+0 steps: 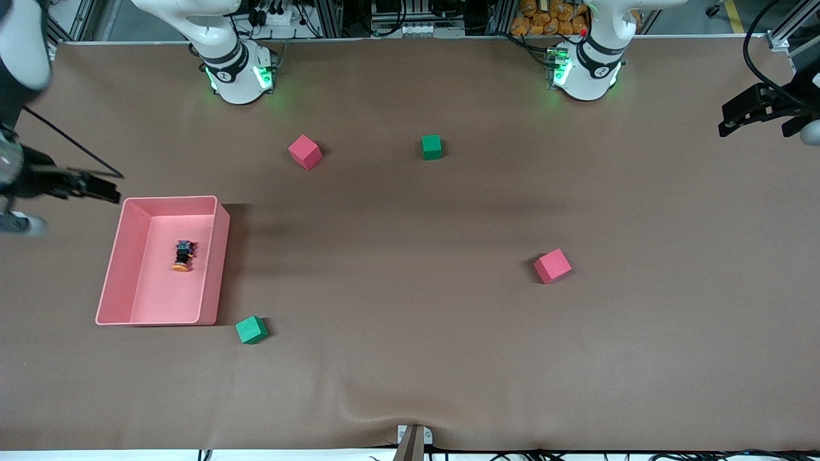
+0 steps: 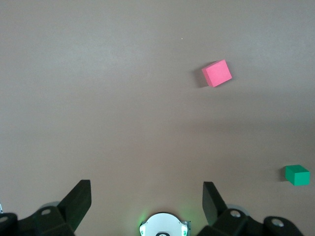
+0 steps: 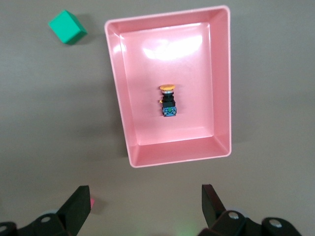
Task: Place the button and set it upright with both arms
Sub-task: 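Reach the right gripper into the pink tray and grasp the button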
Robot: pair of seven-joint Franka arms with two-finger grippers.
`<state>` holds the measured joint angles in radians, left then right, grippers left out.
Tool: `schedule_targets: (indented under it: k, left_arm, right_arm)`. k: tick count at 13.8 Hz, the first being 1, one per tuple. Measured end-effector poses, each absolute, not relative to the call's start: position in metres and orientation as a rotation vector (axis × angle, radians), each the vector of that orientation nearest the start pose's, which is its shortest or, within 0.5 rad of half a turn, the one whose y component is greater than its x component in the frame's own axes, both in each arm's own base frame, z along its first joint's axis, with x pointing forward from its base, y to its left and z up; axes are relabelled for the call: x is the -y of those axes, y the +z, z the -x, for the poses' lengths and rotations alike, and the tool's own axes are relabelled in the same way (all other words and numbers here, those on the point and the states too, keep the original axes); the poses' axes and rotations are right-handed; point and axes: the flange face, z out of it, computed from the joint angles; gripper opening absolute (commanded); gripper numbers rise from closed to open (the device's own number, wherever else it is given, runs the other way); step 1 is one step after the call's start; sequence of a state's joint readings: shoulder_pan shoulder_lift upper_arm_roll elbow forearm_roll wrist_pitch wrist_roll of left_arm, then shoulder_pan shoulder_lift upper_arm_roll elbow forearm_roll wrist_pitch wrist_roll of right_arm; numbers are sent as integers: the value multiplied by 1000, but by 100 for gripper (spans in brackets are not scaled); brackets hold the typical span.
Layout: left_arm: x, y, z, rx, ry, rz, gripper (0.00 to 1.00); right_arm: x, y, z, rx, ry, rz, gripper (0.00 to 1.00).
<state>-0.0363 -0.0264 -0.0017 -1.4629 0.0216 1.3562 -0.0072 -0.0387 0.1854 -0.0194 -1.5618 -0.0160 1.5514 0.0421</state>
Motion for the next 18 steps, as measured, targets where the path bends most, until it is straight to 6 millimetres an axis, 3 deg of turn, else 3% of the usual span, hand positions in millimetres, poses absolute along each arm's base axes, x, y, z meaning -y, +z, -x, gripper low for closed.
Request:
schedule_targets:
  k: [3, 6, 11, 14, 18]
  left_arm:
    - [17, 672, -523, -41, 114, 3116, 100]
    - [17, 674, -522, -42, 102, 3117, 100]
    - [15, 676, -521, -37, 95, 3116, 100]
    - [17, 677, -523, -41, 74, 3117, 100]
    - [22, 676, -524, -56, 64, 3117, 100]
  right_arm:
    - [63, 446, -615, -128, 341, 3130, 100]
    - [91, 379, -609, -174, 341, 3106, 100]
    - [95, 283, -602, -180, 299, 3044, 100]
    - [102, 244, -596, -147, 272, 3052, 100]
    - [106, 216, -595, -134, 263, 3053, 100]
